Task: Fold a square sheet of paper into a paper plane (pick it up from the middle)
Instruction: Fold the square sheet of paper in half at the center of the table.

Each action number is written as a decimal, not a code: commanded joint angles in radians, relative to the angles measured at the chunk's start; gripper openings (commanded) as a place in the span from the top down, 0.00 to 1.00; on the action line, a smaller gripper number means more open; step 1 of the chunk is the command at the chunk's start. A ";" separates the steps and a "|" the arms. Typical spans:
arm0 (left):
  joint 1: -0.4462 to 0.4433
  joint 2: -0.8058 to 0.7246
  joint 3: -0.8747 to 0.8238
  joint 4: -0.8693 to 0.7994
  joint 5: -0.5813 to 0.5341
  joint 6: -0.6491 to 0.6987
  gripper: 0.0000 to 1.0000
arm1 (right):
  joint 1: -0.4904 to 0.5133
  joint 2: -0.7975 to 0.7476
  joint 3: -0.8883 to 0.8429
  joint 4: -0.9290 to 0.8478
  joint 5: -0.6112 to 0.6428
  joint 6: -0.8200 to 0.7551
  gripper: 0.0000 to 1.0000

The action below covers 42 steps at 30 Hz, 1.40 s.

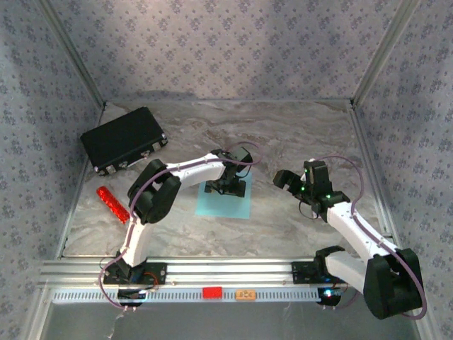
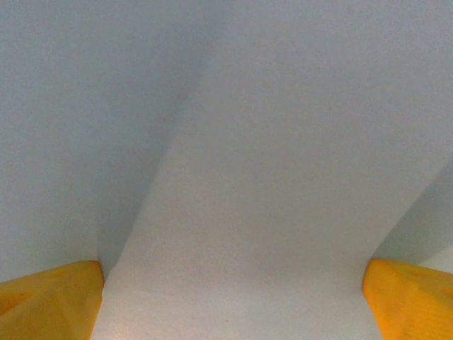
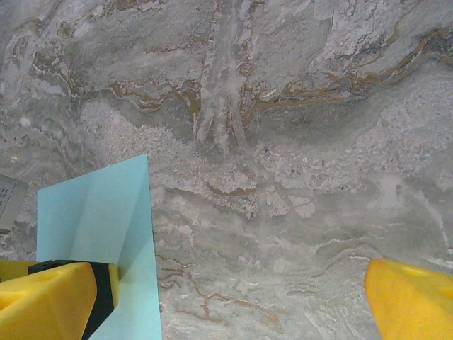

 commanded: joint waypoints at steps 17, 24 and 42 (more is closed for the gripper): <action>-0.007 0.066 -0.037 -0.007 0.013 0.013 0.09 | -0.006 -0.003 0.035 -0.021 0.030 0.016 0.01; -0.008 0.035 -0.043 -0.003 0.000 0.015 0.11 | -0.006 -0.003 0.036 -0.024 0.028 0.017 0.01; -0.007 -0.172 -0.163 0.172 -0.044 0.011 0.57 | -0.006 -0.031 0.032 -0.030 0.033 0.023 0.01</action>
